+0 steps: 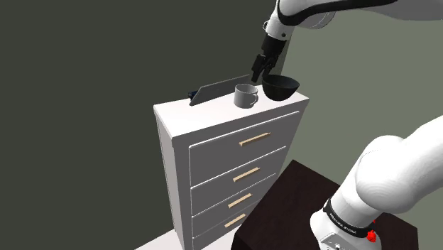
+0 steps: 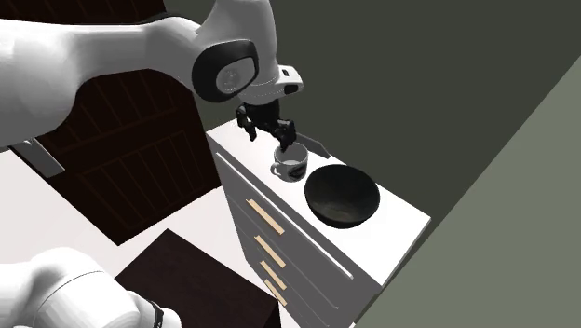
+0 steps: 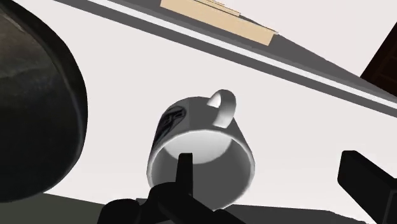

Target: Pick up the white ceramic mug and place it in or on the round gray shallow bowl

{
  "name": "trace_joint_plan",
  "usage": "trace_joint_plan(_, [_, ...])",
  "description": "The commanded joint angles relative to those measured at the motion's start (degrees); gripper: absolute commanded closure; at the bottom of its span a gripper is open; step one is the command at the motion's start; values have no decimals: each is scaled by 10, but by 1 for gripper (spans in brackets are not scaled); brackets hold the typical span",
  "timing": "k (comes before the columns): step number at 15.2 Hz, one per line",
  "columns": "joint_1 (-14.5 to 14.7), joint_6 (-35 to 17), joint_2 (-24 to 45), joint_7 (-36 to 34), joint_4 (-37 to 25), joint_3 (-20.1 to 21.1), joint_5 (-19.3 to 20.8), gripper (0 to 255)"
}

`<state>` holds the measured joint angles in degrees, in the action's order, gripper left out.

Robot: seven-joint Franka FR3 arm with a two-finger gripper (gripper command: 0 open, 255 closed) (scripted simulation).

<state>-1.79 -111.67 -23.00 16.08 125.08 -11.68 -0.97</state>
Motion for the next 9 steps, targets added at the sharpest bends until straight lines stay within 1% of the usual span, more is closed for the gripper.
trace_joint_plan(1, [-1, -19, 40, 27, -15, -18, -6, 0])
trace_joint_plan(4, [-3, -37, 101, 64, -48, -41, -20, 0])
trace_joint_plan(8, [-9, -51, 187, 116, -103, -66, -49, 0])
trace_joint_plan(9, [-10, -52, 190, 118, -105, -67, -51, 0])
